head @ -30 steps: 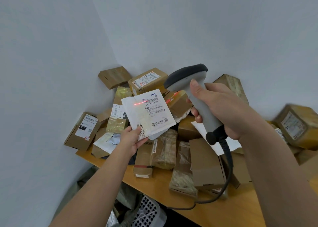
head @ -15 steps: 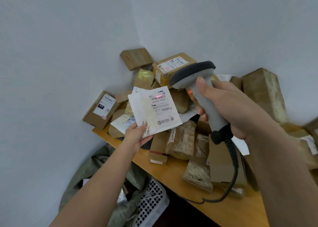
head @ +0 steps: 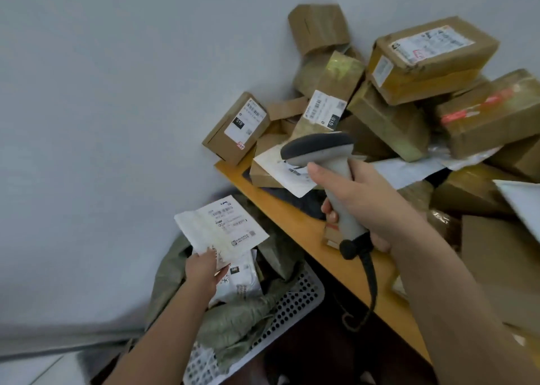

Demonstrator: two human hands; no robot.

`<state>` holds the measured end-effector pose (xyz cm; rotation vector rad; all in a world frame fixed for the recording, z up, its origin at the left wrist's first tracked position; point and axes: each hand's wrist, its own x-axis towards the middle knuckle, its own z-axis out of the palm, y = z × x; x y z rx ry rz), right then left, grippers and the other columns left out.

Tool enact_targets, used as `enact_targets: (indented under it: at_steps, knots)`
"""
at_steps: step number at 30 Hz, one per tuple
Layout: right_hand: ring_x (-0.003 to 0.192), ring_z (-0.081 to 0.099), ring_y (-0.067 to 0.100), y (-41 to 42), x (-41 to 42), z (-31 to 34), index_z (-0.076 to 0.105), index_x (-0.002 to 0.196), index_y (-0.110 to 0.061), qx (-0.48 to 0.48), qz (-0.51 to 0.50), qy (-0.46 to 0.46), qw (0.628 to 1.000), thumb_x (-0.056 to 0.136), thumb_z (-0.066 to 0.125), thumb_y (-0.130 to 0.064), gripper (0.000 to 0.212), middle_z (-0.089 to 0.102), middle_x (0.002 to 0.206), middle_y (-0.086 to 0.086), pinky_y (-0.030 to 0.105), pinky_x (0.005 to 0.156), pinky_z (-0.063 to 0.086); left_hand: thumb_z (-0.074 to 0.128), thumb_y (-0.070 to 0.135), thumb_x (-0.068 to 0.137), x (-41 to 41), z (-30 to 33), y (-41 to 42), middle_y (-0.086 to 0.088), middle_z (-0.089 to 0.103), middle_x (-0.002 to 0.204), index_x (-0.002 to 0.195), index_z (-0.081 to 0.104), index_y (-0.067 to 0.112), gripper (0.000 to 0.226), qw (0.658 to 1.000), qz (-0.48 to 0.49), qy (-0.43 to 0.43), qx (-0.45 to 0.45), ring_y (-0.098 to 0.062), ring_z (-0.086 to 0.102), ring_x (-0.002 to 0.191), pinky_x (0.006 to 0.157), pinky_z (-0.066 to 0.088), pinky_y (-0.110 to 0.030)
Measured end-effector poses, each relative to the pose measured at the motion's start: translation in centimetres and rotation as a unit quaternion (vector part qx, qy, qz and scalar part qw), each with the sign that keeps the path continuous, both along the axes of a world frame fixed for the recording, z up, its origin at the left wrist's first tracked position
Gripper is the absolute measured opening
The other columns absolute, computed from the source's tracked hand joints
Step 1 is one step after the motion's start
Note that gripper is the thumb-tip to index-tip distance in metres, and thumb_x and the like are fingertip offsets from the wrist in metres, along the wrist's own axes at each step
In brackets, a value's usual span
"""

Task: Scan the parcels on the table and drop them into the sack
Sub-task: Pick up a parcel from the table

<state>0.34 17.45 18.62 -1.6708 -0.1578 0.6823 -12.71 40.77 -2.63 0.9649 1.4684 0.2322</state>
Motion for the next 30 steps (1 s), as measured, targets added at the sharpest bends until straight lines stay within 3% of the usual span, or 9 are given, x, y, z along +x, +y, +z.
enact_targets:
  at_steps: [6,10,12,18,21,24,26,28,30]
  knots:
    - [0.052,0.051,0.01,2.8,-0.4,-4.6,0.061,0.098,-0.017,-0.02,-0.032,0.062,0.997,0.092,0.065,-0.036,0.021,0.053,0.074,0.004,0.024,0.046,0.042,0.054,0.012,0.099,-3.6,-8.3,3.6,-0.018,0.055,0.133,0.137,0.047,0.006,0.039,0.996,-0.004,0.075,-0.047,-0.033,0.057,0.107,0.076,0.05,-0.039]
    - [0.047,0.05,0.011,2.0,0.4,-5.8,0.06,0.099,-0.014,-0.069,-0.085,0.063,0.992,0.09,0.065,-0.041,0.029,0.054,0.072,0.009,0.021,0.043,0.043,0.072,0.056,0.079,-4.6,-16.1,6.3,-0.018,0.047,0.143,0.145,0.035,0.002,0.093,0.979,-0.094,0.172,-0.054,-0.039,0.052,0.123,0.095,0.047,-0.048]
    - [0.052,0.05,0.014,1.0,0.9,-5.6,0.059,0.1,-0.013,-0.059,-0.118,0.07,0.989,0.09,0.066,-0.038,0.028,0.052,0.072,0.008,0.021,0.042,0.043,0.071,0.06,0.073,-3.7,-16.7,6.3,-0.018,0.04,0.148,0.149,0.028,0.003,0.104,0.971,-0.124,0.196,-0.049,-0.04,0.047,0.126,0.103,0.043,-0.05]
    - [0.052,0.049,0.014,-3.5,2.9,-2.8,0.059,0.103,-0.014,-0.043,-0.181,0.084,0.979,0.092,0.065,-0.038,0.027,0.054,0.076,0.01,0.025,0.047,0.043,0.066,0.035,0.085,5.3,-4.2,-1.1,-0.018,0.03,0.147,0.146,0.029,0.006,0.076,0.955,-0.241,0.153,0.079,-0.036,0.05,0.111,0.087,0.046,-0.039]
    - [0.049,0.049,0.013,-6.3,3.8,-1.3,0.059,0.101,-0.017,-0.04,-0.194,0.077,0.977,0.092,0.064,-0.038,0.023,0.056,0.069,0.008,0.025,0.047,0.043,0.066,0.033,0.09,10.6,-1.0,-4.5,-0.014,0.026,0.147,0.143,0.032,0.009,0.067,0.943,-0.294,0.077,0.138,-0.036,0.045,0.121,0.091,0.046,-0.041]
    - [0.049,0.051,0.011,-9.0,4.6,-0.6,0.06,0.1,-0.015,-0.023,-0.201,0.06,0.978,0.092,0.065,-0.035,0.022,0.057,0.069,0.007,0.023,0.044,0.044,0.066,0.037,0.09,14.9,1.0,-7.6,-0.013,0.049,0.128,0.125,0.044,0.017,0.046,0.956,-0.283,0.006,0.08,-0.036,0.056,0.112,0.086,0.053,-0.043]
    - [0.05,0.052,0.012,-10.7,5.0,-0.6,0.06,0.1,-0.016,-0.021,-0.205,0.06,0.977,0.092,0.065,-0.034,0.02,0.057,0.071,0.007,0.021,0.043,0.044,0.063,0.026,0.095,17.2,1.4,-8.9,-0.01,0.053,0.116,0.114,0.048,0.012,0.028,0.976,-0.214,-0.047,0.002,-0.031,0.062,0.097,0.072,0.054,-0.033]
    - [0.054,0.053,0.013,-12.5,5.5,-1.0,0.06,0.101,-0.017,-0.02,-0.212,0.071,0.975,0.092,0.065,-0.033,0.019,0.057,0.075,0.007,0.022,0.045,0.045,0.058,0.019,0.099,18.8,1.5,-9.7,-0.019,0.053,0.13,0.134,0.045,0.003,0.041,0.98,-0.161,-0.08,-0.081,-0.028,0.066,0.098,0.059,0.055,-0.026]
    - [0.058,0.053,0.016,-14.0,5.9,-1.5,0.059,0.104,-0.018,-0.019,-0.213,0.079,0.974,0.091,0.066,-0.034,0.021,0.057,0.076,0.009,0.026,0.049,0.046,0.051,0.015,0.101,19.6,1.7,-10.1,-0.023,0.051,0.137,0.141,0.04,-0.001,0.044,0.978,-0.137,-0.098,-0.121,-0.028,0.062,0.115,0.052,0.053,-0.02]
